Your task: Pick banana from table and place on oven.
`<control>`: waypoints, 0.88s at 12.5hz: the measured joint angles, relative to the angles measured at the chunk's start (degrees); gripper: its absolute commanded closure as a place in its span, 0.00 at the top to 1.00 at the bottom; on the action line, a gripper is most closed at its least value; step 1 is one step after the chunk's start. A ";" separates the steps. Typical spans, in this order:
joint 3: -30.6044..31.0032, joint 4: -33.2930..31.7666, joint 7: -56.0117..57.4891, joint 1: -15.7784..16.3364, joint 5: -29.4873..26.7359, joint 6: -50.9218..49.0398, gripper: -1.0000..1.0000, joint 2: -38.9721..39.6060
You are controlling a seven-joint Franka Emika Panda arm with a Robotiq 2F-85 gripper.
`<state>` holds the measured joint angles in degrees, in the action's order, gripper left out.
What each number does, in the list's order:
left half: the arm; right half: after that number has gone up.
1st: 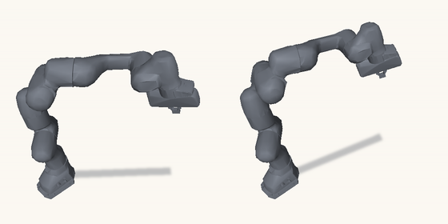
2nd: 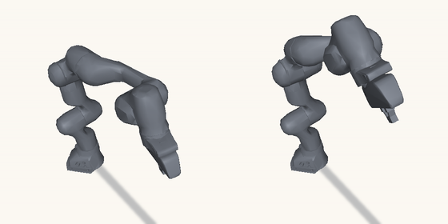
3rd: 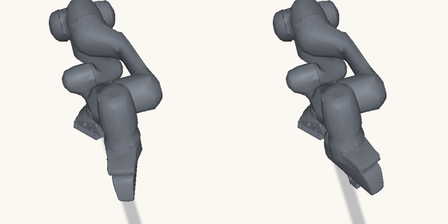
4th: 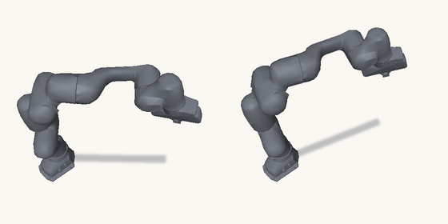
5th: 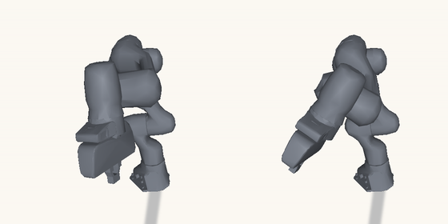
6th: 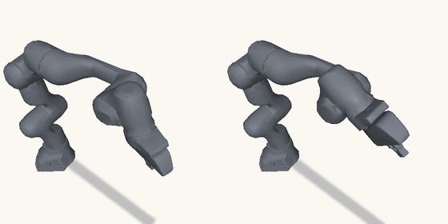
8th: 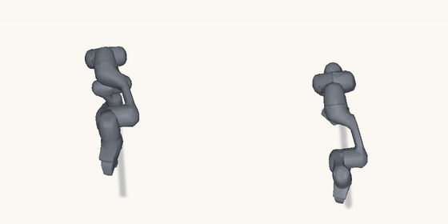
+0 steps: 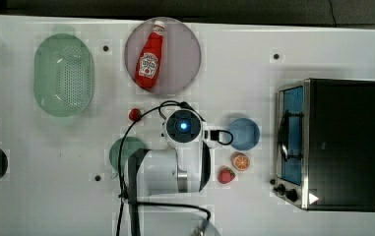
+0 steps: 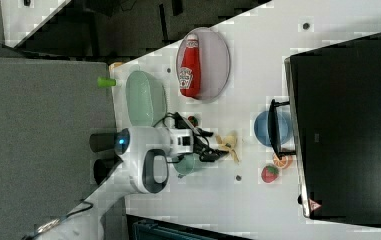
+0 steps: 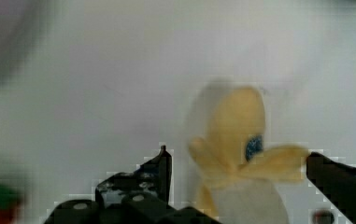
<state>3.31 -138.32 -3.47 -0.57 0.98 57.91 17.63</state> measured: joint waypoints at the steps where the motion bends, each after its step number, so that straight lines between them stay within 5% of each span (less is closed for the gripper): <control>1: -0.20 -0.56 -0.84 0.60 0.40 -0.28 1.00 1.71; 3: 0.07 -1.90 -1.51 0.70 1.23 0.62 0.96 3.18; 9: 1.20 -1.45 -3.33 0.88 -0.07 4.48 0.26 4.69; 11: 1.52 -1.90 -3.34 0.69 0.49 4.64 0.25 3.96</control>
<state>4.83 -140.22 -6.81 0.12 1.47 62.56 21.58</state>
